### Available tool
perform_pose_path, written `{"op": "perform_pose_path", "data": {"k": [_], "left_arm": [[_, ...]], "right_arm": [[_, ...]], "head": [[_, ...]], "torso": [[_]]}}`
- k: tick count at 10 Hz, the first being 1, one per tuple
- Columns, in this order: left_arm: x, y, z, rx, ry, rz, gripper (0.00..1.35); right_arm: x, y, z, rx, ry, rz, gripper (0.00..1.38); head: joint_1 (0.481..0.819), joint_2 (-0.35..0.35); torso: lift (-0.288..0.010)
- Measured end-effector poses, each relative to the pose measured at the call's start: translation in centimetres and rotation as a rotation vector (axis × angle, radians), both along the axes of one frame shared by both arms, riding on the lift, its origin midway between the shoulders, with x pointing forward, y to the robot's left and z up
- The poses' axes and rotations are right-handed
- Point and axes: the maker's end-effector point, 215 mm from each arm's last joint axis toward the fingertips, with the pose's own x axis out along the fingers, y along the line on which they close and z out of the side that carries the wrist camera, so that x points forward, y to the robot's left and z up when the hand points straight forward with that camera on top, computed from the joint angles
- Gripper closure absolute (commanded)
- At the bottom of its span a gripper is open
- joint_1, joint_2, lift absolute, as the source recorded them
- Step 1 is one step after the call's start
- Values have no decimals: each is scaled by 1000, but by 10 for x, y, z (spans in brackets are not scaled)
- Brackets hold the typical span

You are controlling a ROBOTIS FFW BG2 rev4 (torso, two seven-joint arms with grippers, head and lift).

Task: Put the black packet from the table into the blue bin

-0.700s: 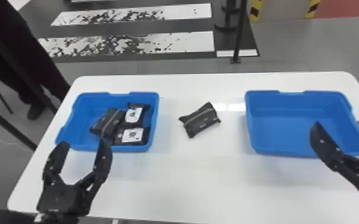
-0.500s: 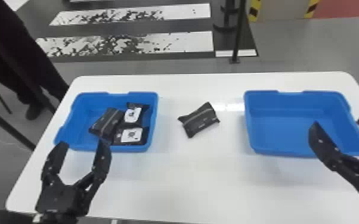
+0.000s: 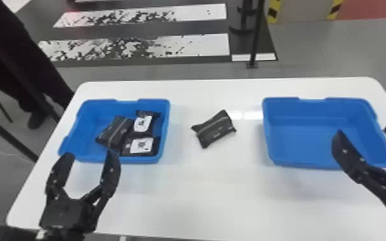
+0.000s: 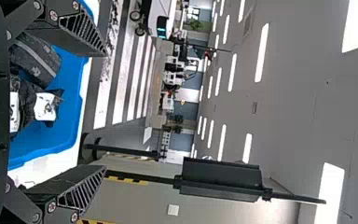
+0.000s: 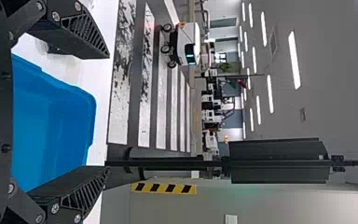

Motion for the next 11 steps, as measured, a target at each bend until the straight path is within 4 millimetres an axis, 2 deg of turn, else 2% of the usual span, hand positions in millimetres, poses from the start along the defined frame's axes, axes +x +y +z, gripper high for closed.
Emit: {"op": "perform_pose_path", "data": {"k": [2,5,7,8,10,11], "left_arm": [[17,-23,-8,14,30,-56,174],[67,-90,-36,97,64,-246,174],[99,-123,-56,200,100,-344,180],[122,-144,-68,263,119,-409,180],[166,-196,-84,372,131,-527,180],[179,-219,-93,404,143,-573,180]], "right_arm": [[0,0,1,-1,-3,0,173],[0,0,1,-4,-2,0,173],[0,-1,-2,-4,2,-1,173],[0,-1,-3,-1,4,-1,173],[0,-1,-4,0,6,-1,173],[0,-1,-4,0,6,-1,173]], "head": [[695,77],[695,-37],[695,-73],[695,-102],[695,-152],[695,-183]], "torso": [[-110],[-110],[-110],[-110],[-110],[-110]]}}
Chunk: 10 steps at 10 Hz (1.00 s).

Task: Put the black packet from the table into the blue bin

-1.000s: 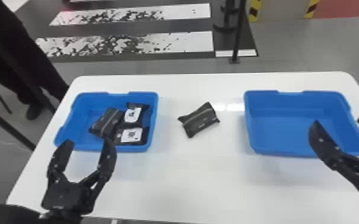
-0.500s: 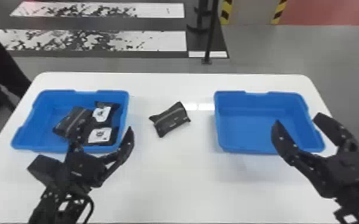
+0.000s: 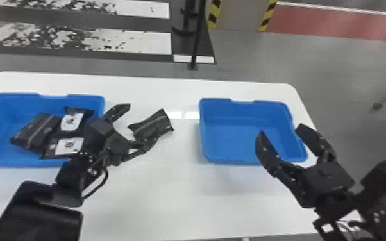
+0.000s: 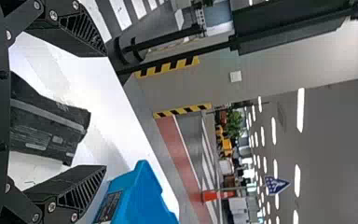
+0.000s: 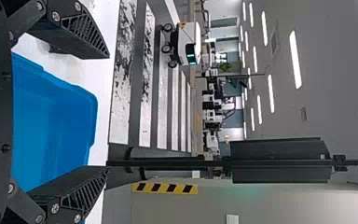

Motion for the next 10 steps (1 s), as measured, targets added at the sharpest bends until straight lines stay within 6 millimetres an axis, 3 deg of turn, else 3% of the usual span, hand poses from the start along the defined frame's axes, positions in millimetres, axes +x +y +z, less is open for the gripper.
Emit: {"op": "perform_pose_path", "data": {"k": [2,6,7,8,9,10], "left_arm": [[13,-34,-24,71,39,-67,180],[41,-53,-62,219,112,-83,262],[44,-49,-74,252,149,-75,372],[43,-45,-86,278,191,-70,676],[42,-41,-95,290,227,-63,884],[41,-40,-99,284,250,-57,1219]], "right_arm": [[0,0,-1,1,2,0,173],[0,0,-3,9,6,1,173],[0,0,-3,12,6,1,173],[-1,0,-3,16,7,1,173],[-2,0,-4,20,9,1,173],[-2,1,-4,22,10,1,173]], "head": [[695,-230],[695,-247],[695,-244],[695,-238],[695,-234],[695,-231]], "torso": [[-110],[-110],[-110],[-110],[-110],[-110]]}}
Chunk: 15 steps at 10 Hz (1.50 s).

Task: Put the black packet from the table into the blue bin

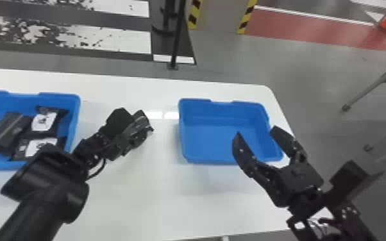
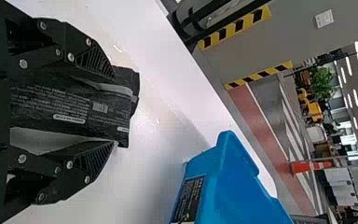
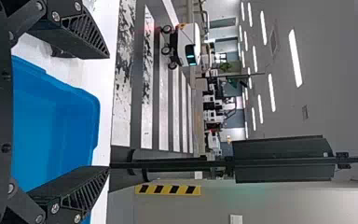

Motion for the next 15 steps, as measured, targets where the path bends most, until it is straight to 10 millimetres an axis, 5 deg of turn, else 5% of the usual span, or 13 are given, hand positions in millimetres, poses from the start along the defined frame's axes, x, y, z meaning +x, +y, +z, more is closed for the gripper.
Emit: {"op": "perform_pose_path", "data": {"k": [4,5,7,9,12,13,14,15], "left_arm": [[-6,-13,14,-89,-11,-39,1208],[-3,-17,36,-135,-46,-54,1208],[-3,-7,114,-228,-171,-49,1208],[-17,50,164,-237,-269,-6,1208],[-48,199,136,-61,-244,190,1208],[-60,250,122,7,-222,271,1027],[-72,291,112,56,-204,341,447],[-81,319,108,84,-198,393,75]], "right_arm": [[0,0,0,1,0,1,173],[0,0,0,1,0,1,173],[0,0,1,-3,-2,1,173],[0,0,2,-5,-4,1,173],[0,1,4,-4,-6,3,173],[0,1,4,-4,-7,3,173],[0,1,4,-4,-7,3,173],[0,1,4,-4,-7,4,173]], "head": [[695,-246],[695,-251],[695,-248],[695,-189],[695,-30],[695,50],[695,114],[695,141]], "torso": [[-110],[-110],[-110],[-110],[-110],[-110],[-110],[-110]]}}
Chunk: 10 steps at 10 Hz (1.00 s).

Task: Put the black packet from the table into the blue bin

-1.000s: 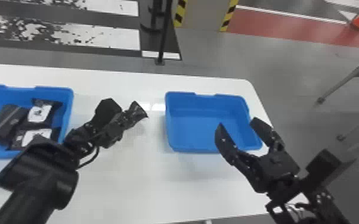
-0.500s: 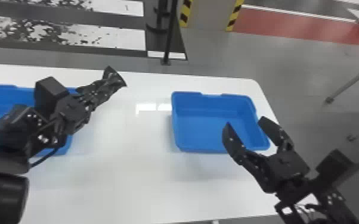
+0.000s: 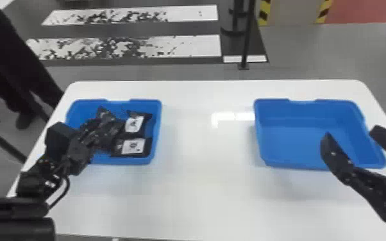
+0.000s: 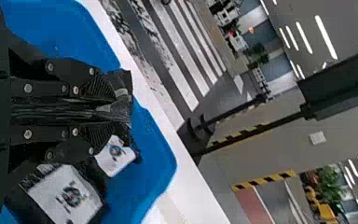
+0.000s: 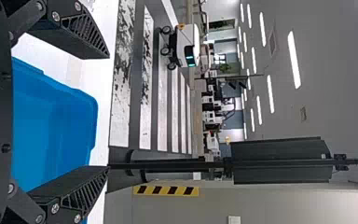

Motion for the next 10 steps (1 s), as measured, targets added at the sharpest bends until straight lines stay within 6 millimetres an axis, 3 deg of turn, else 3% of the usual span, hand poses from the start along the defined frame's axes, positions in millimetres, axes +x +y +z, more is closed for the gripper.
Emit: {"op": "perform_pose_path", "data": {"k": [1,3,5,7,8,10], "left_arm": [[-6,16,2,6,-10,30,114],[-18,30,19,-6,-88,49,173],[-56,52,48,-23,-204,97,173],[-99,71,90,-18,-316,147,174],[-115,62,102,-85,-371,152,174],[-135,33,105,-227,-427,148,174]], "right_arm": [[0,0,0,1,0,0,173],[0,0,0,2,1,0,173],[-1,0,0,2,2,0,173],[-2,1,0,7,3,0,173],[-3,1,-1,10,5,0,173],[-3,1,-2,10,7,0,173]], "head": [[695,175],[695,202],[695,235],[695,289],[695,289],[695,254]], "torso": [[-110],[-110],[-110],[-110],[-110],[-110]]}}
